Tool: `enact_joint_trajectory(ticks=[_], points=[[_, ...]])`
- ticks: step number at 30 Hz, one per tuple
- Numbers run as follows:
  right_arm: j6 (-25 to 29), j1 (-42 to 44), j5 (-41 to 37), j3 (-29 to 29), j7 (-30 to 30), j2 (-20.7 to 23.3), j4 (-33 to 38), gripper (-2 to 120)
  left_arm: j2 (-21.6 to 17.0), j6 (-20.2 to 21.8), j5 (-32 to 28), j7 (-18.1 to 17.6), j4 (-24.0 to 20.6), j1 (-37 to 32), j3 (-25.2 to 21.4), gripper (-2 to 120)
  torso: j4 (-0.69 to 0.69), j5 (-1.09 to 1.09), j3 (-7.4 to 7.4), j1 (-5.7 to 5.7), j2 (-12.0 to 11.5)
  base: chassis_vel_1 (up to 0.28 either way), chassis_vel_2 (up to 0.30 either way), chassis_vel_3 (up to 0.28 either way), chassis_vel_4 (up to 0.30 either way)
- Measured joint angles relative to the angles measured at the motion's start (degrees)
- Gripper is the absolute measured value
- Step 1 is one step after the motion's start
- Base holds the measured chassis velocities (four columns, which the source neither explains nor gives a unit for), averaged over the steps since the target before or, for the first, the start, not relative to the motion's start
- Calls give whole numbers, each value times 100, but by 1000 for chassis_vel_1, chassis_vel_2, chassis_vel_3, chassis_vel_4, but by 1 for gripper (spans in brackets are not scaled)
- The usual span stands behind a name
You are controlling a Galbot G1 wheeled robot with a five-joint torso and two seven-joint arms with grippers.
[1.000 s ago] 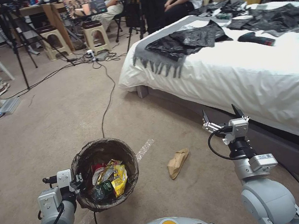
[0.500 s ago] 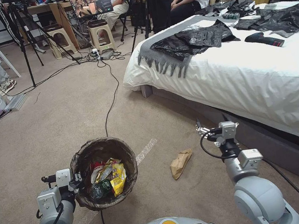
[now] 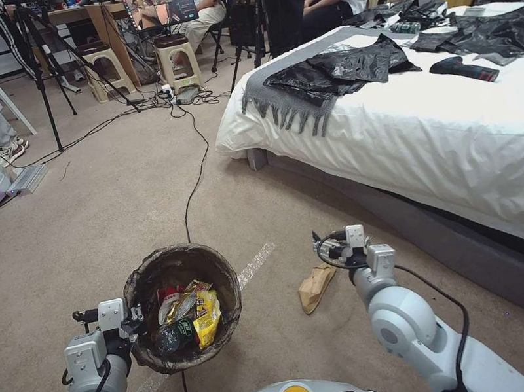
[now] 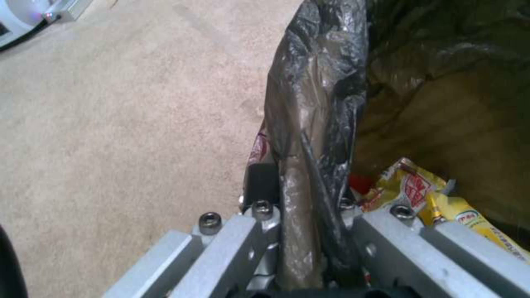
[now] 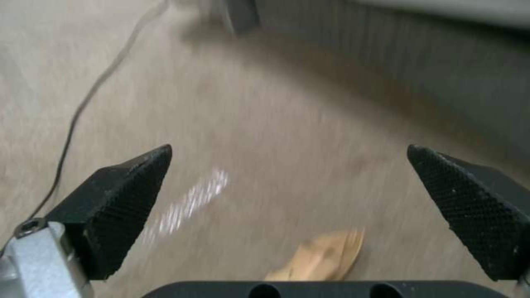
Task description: Pick up the trash bin, then pick up the garbage from the floor and place it into the trash bin.
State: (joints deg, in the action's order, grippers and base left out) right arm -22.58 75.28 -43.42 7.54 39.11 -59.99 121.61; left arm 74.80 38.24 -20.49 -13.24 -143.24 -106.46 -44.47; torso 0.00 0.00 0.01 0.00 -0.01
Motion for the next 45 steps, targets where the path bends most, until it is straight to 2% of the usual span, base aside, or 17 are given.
enact_joint_trajectory(ticks=[3,11,19,37,45], points=[[-127,-168,-558,-207,331,-24,-261,100,-49,-18,-12,20,0,-3,-1,3,0,0,0,0,0,0,0,0,0],[-182,-533,-1126,-554,647,-131,-815,100,-92,-46,-50,31,0,-3,-7,3,-1,-1,-1,0,0,0,0,0,0],[-272,-1234,-1780,-1013,1282,-414,-1538,100,-80,-63,-81,33,0,6,-34,3,0,-1,-1,0,0,0,0,0,0],[-410,-1608,-1980,-1139,1669,-687,-2322,100,-12,-54,-123,18,0,117,-5,3,-1,-1,-1,0,0,0,0,0,0],[-431,-1732,-1869,-1116,1594,-1031,-2969,100,17,-53,-110,13,0,95,-14,3,0,-1,-1,0,0,0,0,0,0]])
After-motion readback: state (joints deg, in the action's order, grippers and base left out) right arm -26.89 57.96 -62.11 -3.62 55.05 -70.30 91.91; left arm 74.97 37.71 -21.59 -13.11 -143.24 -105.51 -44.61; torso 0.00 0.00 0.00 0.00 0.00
